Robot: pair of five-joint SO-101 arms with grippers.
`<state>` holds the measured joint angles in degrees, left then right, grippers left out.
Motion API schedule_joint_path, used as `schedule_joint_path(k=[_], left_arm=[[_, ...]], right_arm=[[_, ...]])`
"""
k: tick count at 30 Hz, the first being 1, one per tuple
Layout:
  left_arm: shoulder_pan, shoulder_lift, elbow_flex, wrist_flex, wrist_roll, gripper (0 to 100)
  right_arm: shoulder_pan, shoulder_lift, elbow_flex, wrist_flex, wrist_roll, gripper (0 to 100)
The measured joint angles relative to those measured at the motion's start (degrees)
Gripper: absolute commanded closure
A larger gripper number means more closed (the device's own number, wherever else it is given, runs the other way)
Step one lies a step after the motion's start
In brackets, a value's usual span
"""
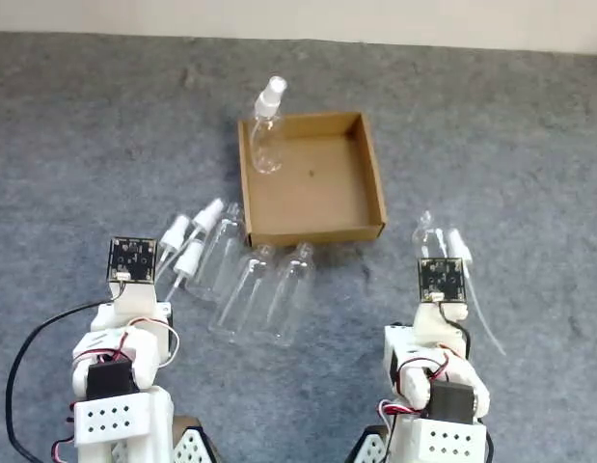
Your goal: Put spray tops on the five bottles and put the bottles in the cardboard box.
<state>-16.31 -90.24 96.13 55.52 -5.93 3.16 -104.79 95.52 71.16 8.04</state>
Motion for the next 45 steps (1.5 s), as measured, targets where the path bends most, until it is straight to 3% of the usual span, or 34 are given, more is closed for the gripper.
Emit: schedule_joint_path(k=[42, 45], left_arm=[[0.0, 0.0, 0.0, 0.0, 0.0, 100], [0.0, 0.0, 0.0, 0.0, 0.0, 100]], right_arm=[[-0.09, 0.0, 0.0, 0.0, 0.0, 99.5], [-2.81, 0.0, 0.0, 0.0, 0.0, 99.5]])
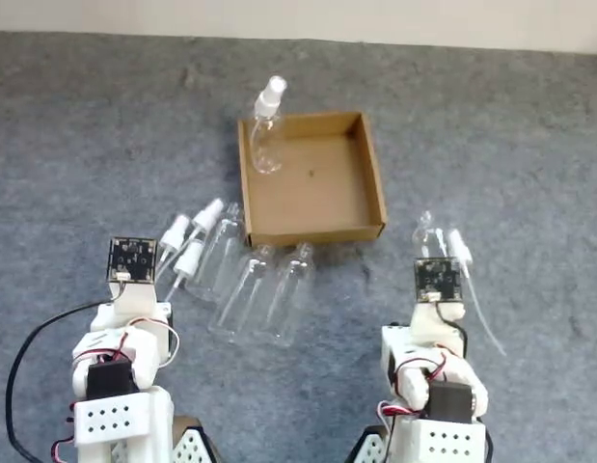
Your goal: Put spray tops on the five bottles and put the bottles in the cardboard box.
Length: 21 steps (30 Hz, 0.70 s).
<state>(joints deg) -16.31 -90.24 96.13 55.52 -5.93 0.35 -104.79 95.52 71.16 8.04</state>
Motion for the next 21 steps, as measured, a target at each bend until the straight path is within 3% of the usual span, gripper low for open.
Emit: schedule_joint_path(k=[10, 16, 21], left_arm=[[0.18, 0.0, 0.0, 0.35, 0.0, 100], [0.44, 0.0, 0.0, 0.35, 0.0, 100], [0.44, 0.0, 0.0, 0.35, 0.0, 100]], right_arm=[[-2.99, 0.0, 0.0, -6.95, 0.09, 99.5], [-3.6, 0.0, 0.0, -19.52, 0.18, 99.5], [-3.6, 0.0, 0.0, -23.74, 8.09, 99.5]])
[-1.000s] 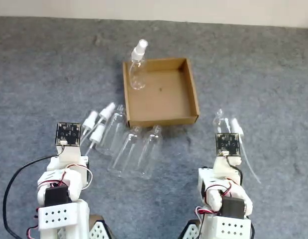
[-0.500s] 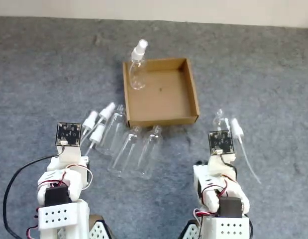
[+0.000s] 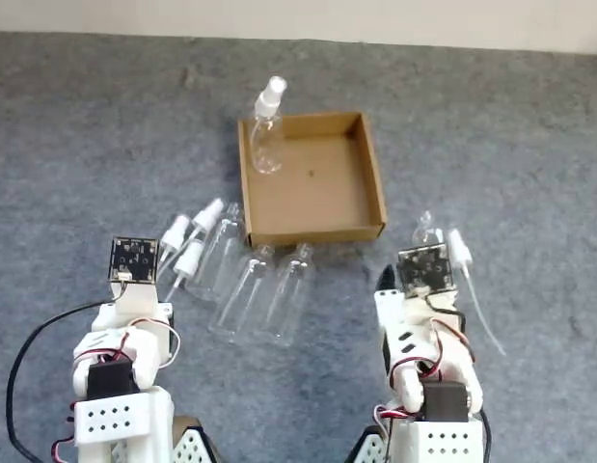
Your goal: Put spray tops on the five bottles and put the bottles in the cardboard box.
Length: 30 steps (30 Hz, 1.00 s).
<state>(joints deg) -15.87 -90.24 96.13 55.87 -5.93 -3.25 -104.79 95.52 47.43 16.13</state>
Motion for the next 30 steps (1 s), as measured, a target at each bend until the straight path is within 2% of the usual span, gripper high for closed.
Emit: schedule_joint_path(k=[6, 9, 12, 16, 23, 26, 30], left_arm=[[0.0, 0.0, 0.0, 0.0, 0.0, 100], [0.0, 0.0, 0.0, 0.0, 0.0, 100], [0.0, 0.0, 0.0, 0.0, 0.0, 100], [0.0, 0.0, 0.0, 0.0, 0.0, 100], [0.0, 0.0, 0.0, 0.0, 0.0, 100], [0.0, 0.0, 0.0, 0.0, 0.0, 100], [0.0, 0.0, 0.0, 0.0, 0.0, 100]], right_arm=[[0.97, 1.32, -12.66, 7.03, 2.29, 99.5], [1.41, 9.58, -21.98, 8.53, 2.37, 97.7], [1.23, 23.38, -31.74, 9.58, 2.64, 90.0], [1.14, 47.38, -48.88, 16.44, 2.99, 81.4], [1.58, 88.79, -80.44, 34.29, 9.05, 80.7], [3.96, 99.34, -85.8, 35.25, 9.76, 80.7], [6.24, 105.85, -86.42, 34.46, 10.02, 80.7]])
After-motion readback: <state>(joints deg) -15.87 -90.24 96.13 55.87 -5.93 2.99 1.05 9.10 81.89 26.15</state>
